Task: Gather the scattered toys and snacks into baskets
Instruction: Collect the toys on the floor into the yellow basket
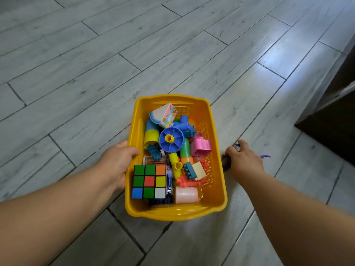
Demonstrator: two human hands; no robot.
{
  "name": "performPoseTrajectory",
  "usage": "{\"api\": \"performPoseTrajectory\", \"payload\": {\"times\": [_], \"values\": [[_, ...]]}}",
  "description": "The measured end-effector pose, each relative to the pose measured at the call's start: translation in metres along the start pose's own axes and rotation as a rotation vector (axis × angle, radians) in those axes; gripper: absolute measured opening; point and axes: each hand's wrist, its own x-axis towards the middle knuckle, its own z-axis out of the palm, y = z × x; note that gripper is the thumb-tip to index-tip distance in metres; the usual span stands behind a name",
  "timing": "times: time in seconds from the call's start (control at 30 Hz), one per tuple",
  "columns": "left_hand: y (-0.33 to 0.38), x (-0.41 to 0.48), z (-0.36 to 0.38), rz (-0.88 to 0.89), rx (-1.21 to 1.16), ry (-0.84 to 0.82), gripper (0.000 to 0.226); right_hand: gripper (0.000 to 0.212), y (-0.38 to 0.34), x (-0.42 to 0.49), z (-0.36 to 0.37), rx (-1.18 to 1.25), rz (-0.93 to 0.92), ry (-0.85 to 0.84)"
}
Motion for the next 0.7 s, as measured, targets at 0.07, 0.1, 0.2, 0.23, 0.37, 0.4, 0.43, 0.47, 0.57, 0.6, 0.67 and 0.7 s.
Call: {"api": "performPoseTrajectory", "payload": {"times": [0.07, 0.1, 0.2, 0.23, 0.37, 0.4, 0.43, 0.47, 0.57, 0.6, 0.67, 0.7], "values": [[0.0, -0.001, 0.002, 0.001, 0.015, -0.006, 0.017, 0.039, 0.0, 0.002, -0.005, 0.109, 0.052, 0.035], [0.0, -0.002, 0.002, 0.003, 0.02, -0.008, 0.017, 0.037, 0.0, 0.004, -0.01, 0.205, 0.091, 0.096], [0.001, 0.0, 0.001, 0.016, 0.025, -0.011, 0.017, 0.038, -0.007, 0.013, -0.042, 0.537, 0.183, 0.387], [0.002, 0.0, 0.001, 0.022, 0.024, -0.014, 0.017, 0.04, -0.014, 0.014, -0.059, 0.623, 0.174, 0.469], [0.006, 0.001, -0.003, 0.025, -0.008, -0.031, 0.019, 0.038, -0.072, 0.001, -0.118, 0.623, -0.14, 0.563], [0.007, 0.002, -0.006, 0.03, -0.022, -0.038, 0.02, 0.039, -0.09, -0.008, -0.125, 0.537, -0.239, 0.506], [0.009, 0.002, -0.009, 0.041, -0.031, -0.04, 0.021, 0.04, -0.108, -0.017, -0.127, 0.443, -0.33, 0.445], [0.011, 0.002, -0.012, 0.056, -0.04, -0.037, 0.022, 0.041, -0.123, -0.025, -0.126, 0.364, -0.408, 0.395], [0.015, 0.0, -0.023, 0.11, -0.116, -0.035, 0.026, 0.043, -0.16, -0.04, -0.114, 0.21, -0.549, 0.282], [0.016, -0.001, -0.029, 0.122, -0.143, -0.037, 0.026, 0.045, -0.169, -0.042, -0.111, 0.171, -0.568, 0.246], [0.018, -0.003, -0.041, 0.128, -0.157, -0.026, 0.027, 0.049, -0.182, -0.042, -0.109, 0.113, -0.595, 0.201], [0.018, -0.003, -0.049, 0.129, -0.154, -0.018, 0.027, 0.048, -0.188, -0.041, -0.108, 0.084, -0.604, 0.194]]}}
